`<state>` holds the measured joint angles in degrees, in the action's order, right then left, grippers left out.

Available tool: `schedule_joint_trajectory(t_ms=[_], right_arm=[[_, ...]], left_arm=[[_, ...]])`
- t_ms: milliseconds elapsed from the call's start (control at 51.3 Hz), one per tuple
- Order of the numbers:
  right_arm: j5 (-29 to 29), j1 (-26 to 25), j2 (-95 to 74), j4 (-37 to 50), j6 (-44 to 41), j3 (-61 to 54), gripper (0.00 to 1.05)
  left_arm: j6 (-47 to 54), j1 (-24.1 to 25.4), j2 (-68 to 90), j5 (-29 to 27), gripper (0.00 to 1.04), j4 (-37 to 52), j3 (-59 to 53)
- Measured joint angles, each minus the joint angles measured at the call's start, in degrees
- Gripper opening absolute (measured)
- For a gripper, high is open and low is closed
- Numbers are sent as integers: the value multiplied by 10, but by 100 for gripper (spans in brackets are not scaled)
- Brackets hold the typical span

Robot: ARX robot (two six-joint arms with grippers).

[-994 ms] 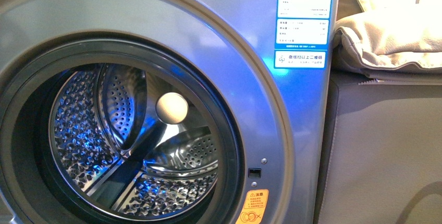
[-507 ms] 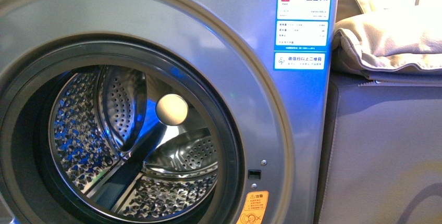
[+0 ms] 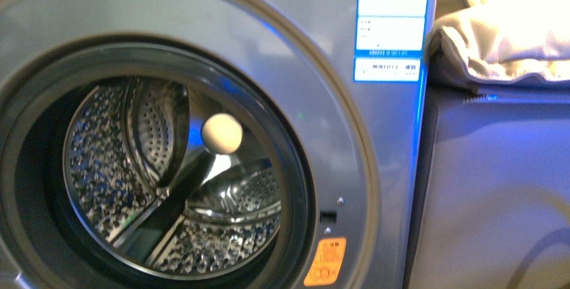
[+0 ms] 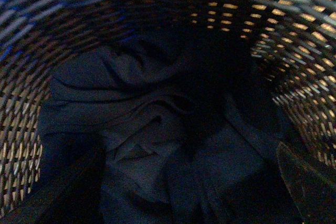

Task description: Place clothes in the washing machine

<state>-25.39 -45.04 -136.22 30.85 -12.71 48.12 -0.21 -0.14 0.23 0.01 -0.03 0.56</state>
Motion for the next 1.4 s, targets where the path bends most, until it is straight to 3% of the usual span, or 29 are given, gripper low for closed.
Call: schedule_joint_trajectory(t_ms=[370, 858, 1404], right_arm=[[38, 46, -111, 0, 5, 79, 97], [43, 78, -208, -3, 23, 176, 97], [57, 78, -302, -23, 31, 254, 97]], left_arm=[[0, 0, 0, 0, 98, 0, 0], [0, 0, 0, 0, 98, 0, 0], [0, 0, 0, 0, 98, 0, 0]])
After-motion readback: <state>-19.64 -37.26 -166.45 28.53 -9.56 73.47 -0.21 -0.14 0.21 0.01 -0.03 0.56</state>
